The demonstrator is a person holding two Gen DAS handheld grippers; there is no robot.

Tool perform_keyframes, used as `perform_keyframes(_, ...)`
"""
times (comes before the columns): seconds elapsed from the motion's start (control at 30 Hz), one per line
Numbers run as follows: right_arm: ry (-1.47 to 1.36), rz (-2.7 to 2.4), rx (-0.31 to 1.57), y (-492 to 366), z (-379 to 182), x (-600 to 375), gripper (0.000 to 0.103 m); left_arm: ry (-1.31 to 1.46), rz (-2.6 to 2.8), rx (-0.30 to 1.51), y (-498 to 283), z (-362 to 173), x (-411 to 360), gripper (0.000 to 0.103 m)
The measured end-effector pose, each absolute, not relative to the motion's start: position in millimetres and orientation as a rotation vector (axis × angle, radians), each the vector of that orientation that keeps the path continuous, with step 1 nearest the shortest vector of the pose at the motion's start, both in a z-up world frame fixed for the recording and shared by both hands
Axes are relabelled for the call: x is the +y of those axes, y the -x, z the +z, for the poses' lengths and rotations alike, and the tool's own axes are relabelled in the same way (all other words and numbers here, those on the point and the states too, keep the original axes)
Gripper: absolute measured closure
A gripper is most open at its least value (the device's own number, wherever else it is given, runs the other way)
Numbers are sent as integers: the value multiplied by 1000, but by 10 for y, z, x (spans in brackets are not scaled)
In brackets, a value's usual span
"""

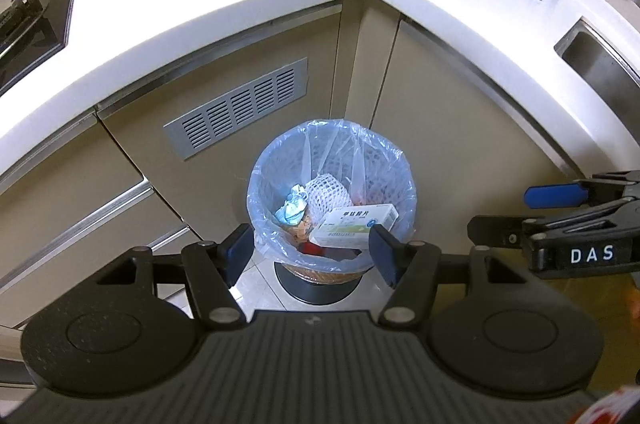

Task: Collect trash
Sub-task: 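Raise both tools back up toward the counter litter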

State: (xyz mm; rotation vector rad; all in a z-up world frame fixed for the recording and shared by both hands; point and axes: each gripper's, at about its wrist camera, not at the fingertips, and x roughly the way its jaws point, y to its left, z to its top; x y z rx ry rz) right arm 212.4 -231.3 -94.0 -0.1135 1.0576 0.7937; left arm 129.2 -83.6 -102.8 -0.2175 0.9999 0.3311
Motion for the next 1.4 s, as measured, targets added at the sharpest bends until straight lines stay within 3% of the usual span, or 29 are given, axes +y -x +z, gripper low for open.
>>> perform_keyframes(0.63, -24, 687, 911, -2700, -466, -2811, 22, 125, 253, 853, -1957, -518, -1030, 41)
perform_keyframes(1.03, -61, 601, 766, -3729, -256, -2804, 22, 54, 191, 729, -3205, -311, -783, 41)
perform_keyframes(1.4, -32, 661, 635, -4799, -283, -2225, 22, 22, 175, 704, -4402, -376, -367, 41)
